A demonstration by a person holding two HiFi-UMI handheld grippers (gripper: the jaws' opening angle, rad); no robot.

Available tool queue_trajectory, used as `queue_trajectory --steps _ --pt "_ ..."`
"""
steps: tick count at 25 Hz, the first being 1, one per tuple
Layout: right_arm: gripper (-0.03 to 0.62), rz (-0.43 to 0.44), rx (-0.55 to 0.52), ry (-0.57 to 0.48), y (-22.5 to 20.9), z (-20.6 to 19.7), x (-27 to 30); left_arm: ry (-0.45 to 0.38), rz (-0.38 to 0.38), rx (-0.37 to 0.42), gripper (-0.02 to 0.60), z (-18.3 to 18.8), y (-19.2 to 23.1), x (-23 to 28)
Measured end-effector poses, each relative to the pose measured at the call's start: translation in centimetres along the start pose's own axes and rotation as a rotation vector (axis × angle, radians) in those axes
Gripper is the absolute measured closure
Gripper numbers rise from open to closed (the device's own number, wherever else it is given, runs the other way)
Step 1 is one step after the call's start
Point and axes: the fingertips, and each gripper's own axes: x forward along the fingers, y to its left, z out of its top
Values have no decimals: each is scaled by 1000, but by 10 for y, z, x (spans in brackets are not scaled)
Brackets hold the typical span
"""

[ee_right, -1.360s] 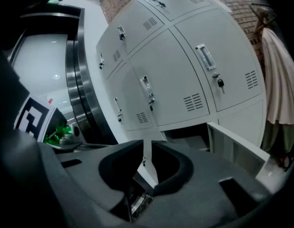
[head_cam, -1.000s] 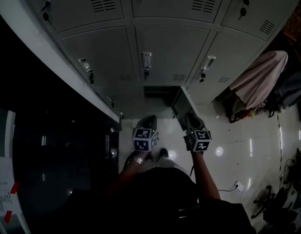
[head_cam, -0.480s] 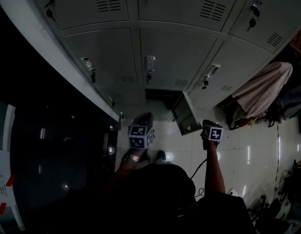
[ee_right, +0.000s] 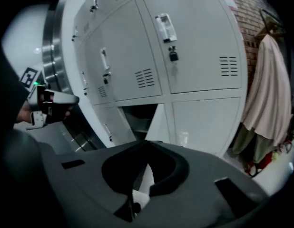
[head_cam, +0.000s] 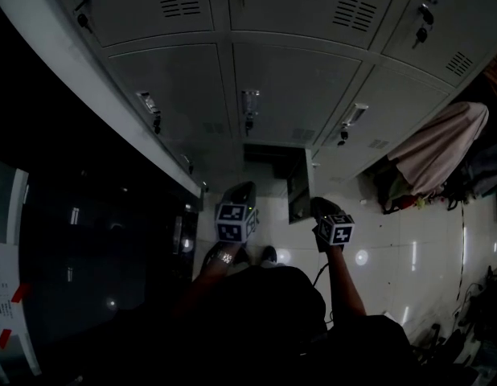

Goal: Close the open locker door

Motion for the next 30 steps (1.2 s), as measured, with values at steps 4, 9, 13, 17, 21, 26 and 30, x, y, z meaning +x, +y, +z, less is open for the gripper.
queue_trajectory --steps 4,9,13,17,21,26,30 --pt "579 166 -71 -29 55 3 16 -9 27 -8 589 1 7 -7" --pt "545 35 -135 -98 59 24 26 -24 90 -18 589 1 27 -25" --pt "514 25 5 -61 44 14 36 -27 138 -33 589 -2 44 -39" --pt "461 102 2 0 69 5 54 -25 162 -43 589 -5 52 -46" --pt "457 153 -13 -2 94 16 68 -28 176 -48 589 -6 56 -50" --pt "457 245 -46 21 118 29 100 -31 205 -62 589 -6 67 -56" --pt "457 324 -121 51 136 44 127 -34 238 -73 589 -7 79 -64"
